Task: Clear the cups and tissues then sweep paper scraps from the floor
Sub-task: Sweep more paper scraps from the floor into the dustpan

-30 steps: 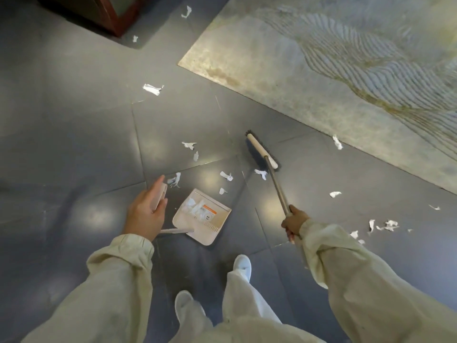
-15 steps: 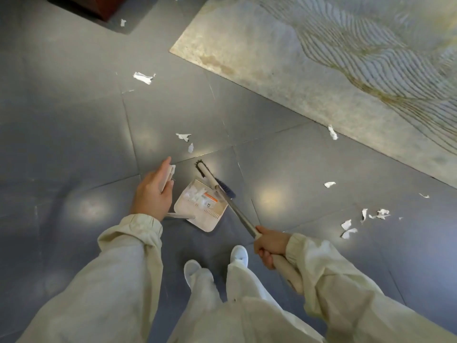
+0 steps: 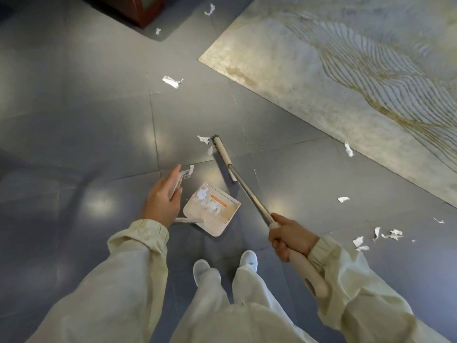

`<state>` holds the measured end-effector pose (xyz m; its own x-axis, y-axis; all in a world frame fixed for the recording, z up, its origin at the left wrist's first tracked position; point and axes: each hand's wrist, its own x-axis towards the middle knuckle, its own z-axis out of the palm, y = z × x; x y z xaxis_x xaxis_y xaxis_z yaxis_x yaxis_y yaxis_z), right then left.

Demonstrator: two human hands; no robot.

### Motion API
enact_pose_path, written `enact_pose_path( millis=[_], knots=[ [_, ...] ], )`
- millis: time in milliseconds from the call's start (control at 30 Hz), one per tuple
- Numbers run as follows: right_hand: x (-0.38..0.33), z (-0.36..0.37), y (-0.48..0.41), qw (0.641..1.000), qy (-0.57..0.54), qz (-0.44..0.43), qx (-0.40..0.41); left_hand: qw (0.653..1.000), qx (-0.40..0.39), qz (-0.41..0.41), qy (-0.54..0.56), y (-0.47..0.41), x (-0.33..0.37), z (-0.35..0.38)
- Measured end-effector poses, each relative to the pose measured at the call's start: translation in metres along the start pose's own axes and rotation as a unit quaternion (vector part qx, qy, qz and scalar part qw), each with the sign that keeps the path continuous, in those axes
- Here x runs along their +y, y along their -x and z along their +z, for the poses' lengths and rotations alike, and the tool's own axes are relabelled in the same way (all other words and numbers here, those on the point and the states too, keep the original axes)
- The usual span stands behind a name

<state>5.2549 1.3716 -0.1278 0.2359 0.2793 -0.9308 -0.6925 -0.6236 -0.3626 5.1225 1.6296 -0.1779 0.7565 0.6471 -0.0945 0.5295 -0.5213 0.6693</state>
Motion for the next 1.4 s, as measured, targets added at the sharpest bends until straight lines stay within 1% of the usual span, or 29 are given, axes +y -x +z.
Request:
enact_pose_path(
  millis=[100,200,300,367,500,567,633,733,800,900,967,1033,1133,1267,1333,1400],
  knots=[
    [0.000,0.023,-0.025,0.996,0.080,-0.007,0.050,1.000,0.029,-0.005,0.000,0.016,-0.018,-0.017],
    [-0.004,0.040,-0.049,0.979,0.173,-0.013,0.102,0.998,0.062,-0.021,0.003,0.028,-0.034,-0.034],
    [-0.025,0.049,-0.069,0.967,0.208,-0.038,0.142,0.997,0.077,-0.023,0.008,0.029,-0.052,-0.052],
    [-0.044,0.056,-0.080,0.960,0.226,-0.046,0.160,0.997,0.072,-0.036,0.009,0.025,-0.061,-0.061],
    [-0.093,0.072,-0.101,0.952,0.266,-0.041,0.145,0.994,0.094,-0.056,0.027,0.005,-0.072,-0.082],
    [-0.124,0.078,-0.114,0.953,0.260,-0.048,0.149,0.993,0.110,-0.045,-0.004,-0.010,-0.076,-0.090],
    [-0.152,0.084,-0.126,0.956,0.249,-0.062,0.142,0.991,0.120,-0.058,-0.023,-0.023,-0.080,-0.096],
    [-0.183,0.085,-0.154,0.965,0.220,-0.062,0.127,0.991,0.121,-0.065,-0.004,-0.038,-0.085,-0.106],
    [-0.198,0.086,-0.172,0.970,0.214,-0.043,0.108,0.992,0.116,-0.047,-0.010,-0.049,-0.090,-0.114],
    [-0.208,0.091,-0.191,0.967,0.237,0.027,0.089,0.993,0.112,-0.019,-0.036,-0.061,-0.099,-0.124],
    [-0.204,0.099,-0.197,0.951,0.291,0.054,0.094,0.994,0.105,-0.022,-0.038,-0.066,-0.103,-0.130],
    [-0.195,0.111,-0.200,0.927,0.364,0.028,0.083,0.995,0.094,-0.032,-0.028,-0.068,-0.108,-0.136],
    [-0.185,0.134,-0.194,0.894,0.441,-0.015,0.071,0.995,0.080,-0.062,-0.019,-0.072,-0.122,-0.142],
    [-0.178,0.162,-0.175,0.874,0.485,0.000,0.039,0.993,0.066,-0.092,-0.017,-0.076,-0.141,-0.142],
    [-0.171,0.179,-0.157,0.855,0.517,0.000,0.034,0.994,0.068,-0.084,-0.022,-0.076,-0.147,-0.143],
    [-0.160,0.197,-0.133,0.839,0.544,-0.006,0.008,0.995,0.066,-0.069,-0.013,-0.078,-0.151,-0.145]
  ],
)
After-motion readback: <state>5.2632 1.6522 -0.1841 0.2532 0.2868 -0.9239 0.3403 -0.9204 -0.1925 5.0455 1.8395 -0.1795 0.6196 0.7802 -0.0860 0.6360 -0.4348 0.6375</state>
